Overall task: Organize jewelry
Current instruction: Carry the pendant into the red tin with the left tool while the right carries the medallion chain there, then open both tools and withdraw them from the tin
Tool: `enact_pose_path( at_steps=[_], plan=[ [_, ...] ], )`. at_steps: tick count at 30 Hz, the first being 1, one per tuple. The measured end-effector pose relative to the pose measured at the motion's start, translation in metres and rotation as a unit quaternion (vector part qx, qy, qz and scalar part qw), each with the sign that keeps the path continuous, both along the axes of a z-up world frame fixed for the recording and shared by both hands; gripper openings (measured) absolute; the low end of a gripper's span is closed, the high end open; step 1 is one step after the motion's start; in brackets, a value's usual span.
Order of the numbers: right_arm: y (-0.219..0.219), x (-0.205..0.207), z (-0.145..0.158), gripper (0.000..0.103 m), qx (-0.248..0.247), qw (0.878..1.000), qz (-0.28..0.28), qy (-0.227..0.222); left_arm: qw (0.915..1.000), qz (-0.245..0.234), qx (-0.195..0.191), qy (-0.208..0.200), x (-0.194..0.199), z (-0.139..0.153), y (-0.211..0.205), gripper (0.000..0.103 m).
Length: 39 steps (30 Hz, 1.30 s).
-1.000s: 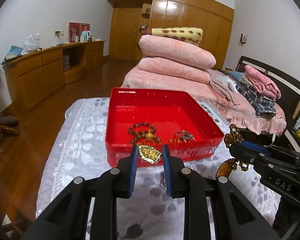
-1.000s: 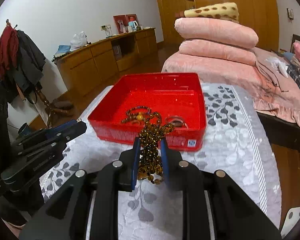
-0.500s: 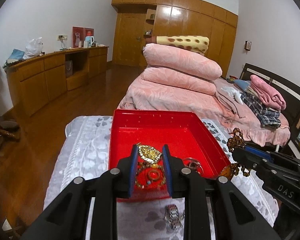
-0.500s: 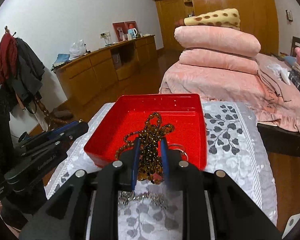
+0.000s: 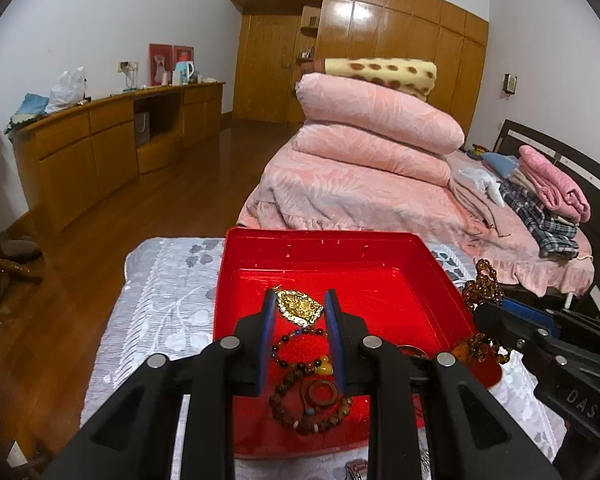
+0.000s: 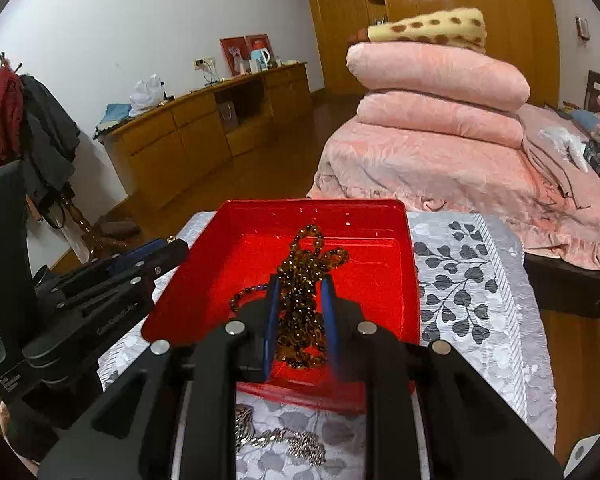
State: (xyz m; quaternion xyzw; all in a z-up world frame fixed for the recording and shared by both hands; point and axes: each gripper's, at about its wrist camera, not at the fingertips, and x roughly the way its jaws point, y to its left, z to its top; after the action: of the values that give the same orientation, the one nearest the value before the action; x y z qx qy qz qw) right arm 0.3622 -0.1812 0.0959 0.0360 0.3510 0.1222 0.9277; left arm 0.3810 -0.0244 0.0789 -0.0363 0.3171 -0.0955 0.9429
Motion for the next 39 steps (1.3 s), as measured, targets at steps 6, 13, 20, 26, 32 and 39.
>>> enact_pose_path(
  at_steps=[6, 13, 20, 26, 32, 39],
  plan=[
    [-0.002, 0.021, -0.02, 0.042, -0.005, 1.0, -0.016, 0.017, 0.9993, 0.012, 0.002, 0.035, 0.019, -0.021, 0.001, 0.064],
    [-0.012, 0.013, -0.022, 0.047, -0.008, 0.999, -0.031, 0.003, 0.9995, 0.012, 0.004, 0.028, 0.015, -0.019, 0.005, 0.064],
    [-0.024, -0.015, -0.021, 0.06, -0.005, 0.999, -0.045, -0.013, 0.9998, 0.014, 0.014, -0.001, -0.018, -0.008, 0.007, 0.077],
    [-0.026, -0.047, -0.028, 0.072, -0.012, 0.999, -0.045, -0.016, 0.9996, 0.014, 0.02, -0.015, -0.053, -0.006, 0.011, 0.088],
    [-0.024, -0.073, -0.035, 0.09, -0.024, 0.999, -0.046, -0.009, 0.9992, 0.013, 0.022, -0.029, -0.086, -0.005, 0.015, 0.094],
    [-0.02, -0.089, -0.047, 0.097, -0.039, 0.998, -0.048, 0.017, 0.9991, 0.02, 0.021, -0.031, -0.106, -0.005, 0.024, 0.097]
  ],
)
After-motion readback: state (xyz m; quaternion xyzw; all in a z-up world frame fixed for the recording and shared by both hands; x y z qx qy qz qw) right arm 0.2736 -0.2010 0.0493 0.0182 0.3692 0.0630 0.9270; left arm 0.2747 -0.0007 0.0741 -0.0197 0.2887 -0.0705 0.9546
